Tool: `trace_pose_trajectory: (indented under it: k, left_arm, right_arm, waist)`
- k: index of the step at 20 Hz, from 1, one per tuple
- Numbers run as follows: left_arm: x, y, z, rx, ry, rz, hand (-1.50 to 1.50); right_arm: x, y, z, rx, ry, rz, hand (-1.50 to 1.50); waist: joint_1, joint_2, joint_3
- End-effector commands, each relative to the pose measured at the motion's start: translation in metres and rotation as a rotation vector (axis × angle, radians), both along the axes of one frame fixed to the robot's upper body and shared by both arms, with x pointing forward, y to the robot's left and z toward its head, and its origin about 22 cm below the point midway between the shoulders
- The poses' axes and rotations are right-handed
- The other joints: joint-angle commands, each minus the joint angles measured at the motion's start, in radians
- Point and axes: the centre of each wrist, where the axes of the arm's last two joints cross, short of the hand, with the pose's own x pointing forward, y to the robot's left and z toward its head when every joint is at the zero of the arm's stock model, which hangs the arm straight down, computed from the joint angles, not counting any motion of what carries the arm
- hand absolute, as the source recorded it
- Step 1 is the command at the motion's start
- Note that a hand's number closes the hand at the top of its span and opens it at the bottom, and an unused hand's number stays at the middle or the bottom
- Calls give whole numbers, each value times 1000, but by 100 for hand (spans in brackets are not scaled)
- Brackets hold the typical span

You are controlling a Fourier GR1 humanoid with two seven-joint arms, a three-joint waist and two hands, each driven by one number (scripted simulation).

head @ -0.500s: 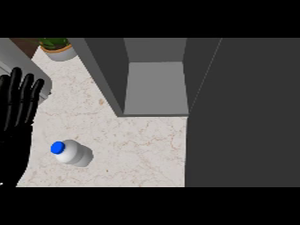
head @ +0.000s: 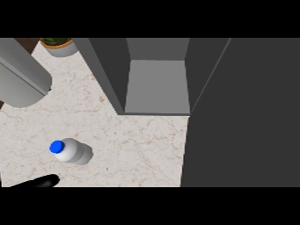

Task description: Pick up the bottled water, place it into the cabinet and close the cabinet

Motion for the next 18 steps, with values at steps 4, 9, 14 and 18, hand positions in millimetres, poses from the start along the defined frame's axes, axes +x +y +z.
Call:
trace_pose_trajectory:
  k: [4,9,14,18]
  left_arm:
    - [-52,-21,36,-146,50,110,-150]
    - [-79,-16,56,-136,35,128,-150]
    - [-90,-27,58,-149,73,132,-150]
    - [-96,-25,59,-156,84,143,-150]
  right_arm:
    - [-33,27,16,39,41,113,-150]
    - [-67,28,36,38,50,109,-150]
    - [-59,33,41,30,40,112,-150]
    - [-62,40,42,37,45,91,-150]
  waist:
    - [-7,3,0]
    - [-12,3,-1]
    - [-5,4,0]
    - [-1,1,0]
